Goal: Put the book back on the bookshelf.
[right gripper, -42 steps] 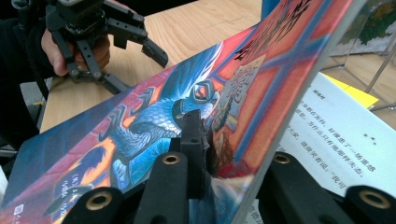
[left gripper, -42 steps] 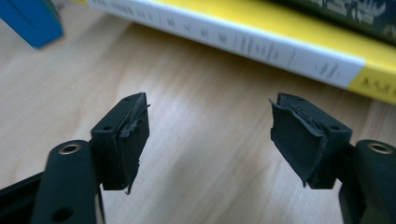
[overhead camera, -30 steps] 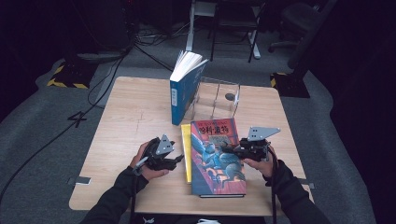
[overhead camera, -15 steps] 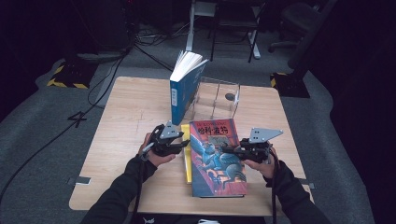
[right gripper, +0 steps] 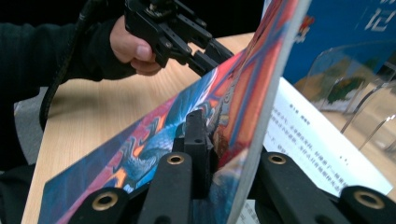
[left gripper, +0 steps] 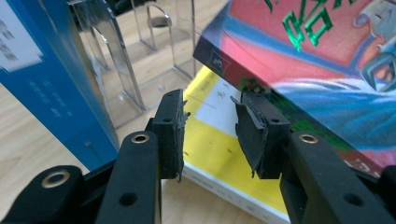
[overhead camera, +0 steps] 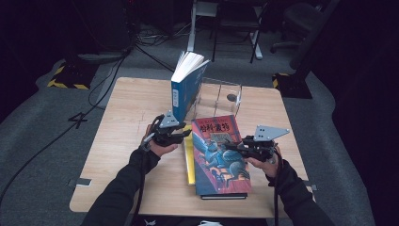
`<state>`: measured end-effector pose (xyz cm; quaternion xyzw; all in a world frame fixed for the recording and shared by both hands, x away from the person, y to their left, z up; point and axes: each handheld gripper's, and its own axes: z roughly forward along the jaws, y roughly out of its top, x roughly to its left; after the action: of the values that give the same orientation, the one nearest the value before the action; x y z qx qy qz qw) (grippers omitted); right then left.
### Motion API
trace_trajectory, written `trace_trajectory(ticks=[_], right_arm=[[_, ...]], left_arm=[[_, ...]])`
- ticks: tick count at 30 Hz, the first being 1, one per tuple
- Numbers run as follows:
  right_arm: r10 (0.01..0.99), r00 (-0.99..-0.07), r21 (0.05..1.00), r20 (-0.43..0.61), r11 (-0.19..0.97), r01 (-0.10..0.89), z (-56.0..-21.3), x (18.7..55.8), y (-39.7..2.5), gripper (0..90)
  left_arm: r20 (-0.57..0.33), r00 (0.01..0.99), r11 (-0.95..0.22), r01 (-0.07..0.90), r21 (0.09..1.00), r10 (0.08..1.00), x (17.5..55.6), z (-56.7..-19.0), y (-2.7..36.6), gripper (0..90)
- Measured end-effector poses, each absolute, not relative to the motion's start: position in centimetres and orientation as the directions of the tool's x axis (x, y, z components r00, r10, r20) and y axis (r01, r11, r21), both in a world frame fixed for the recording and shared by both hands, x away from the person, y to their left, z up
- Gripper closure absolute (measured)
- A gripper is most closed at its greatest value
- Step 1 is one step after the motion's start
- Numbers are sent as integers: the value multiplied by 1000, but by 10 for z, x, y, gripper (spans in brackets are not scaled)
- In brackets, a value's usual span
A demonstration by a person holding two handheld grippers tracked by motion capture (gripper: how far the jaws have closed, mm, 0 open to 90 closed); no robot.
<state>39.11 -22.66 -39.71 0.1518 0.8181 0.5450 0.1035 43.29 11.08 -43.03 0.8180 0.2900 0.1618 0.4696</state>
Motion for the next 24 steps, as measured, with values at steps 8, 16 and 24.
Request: trace_trajectory(ticks=[8,16,24], right_arm=[[387,-922,931,6,334,147,-397,395,-227,841],[375,-927,935,5,327,137,-397,394,-227,850],[346,-938,940,3,318,121,-397,393,-228,849]], left_arm=[[-41,776,-396,366,842,630,440,-443,112,590],[-12,799,-462,360,811,601,438,-453,100,591],[-41,794,-409,356,840,606,439,-451,101,679]])
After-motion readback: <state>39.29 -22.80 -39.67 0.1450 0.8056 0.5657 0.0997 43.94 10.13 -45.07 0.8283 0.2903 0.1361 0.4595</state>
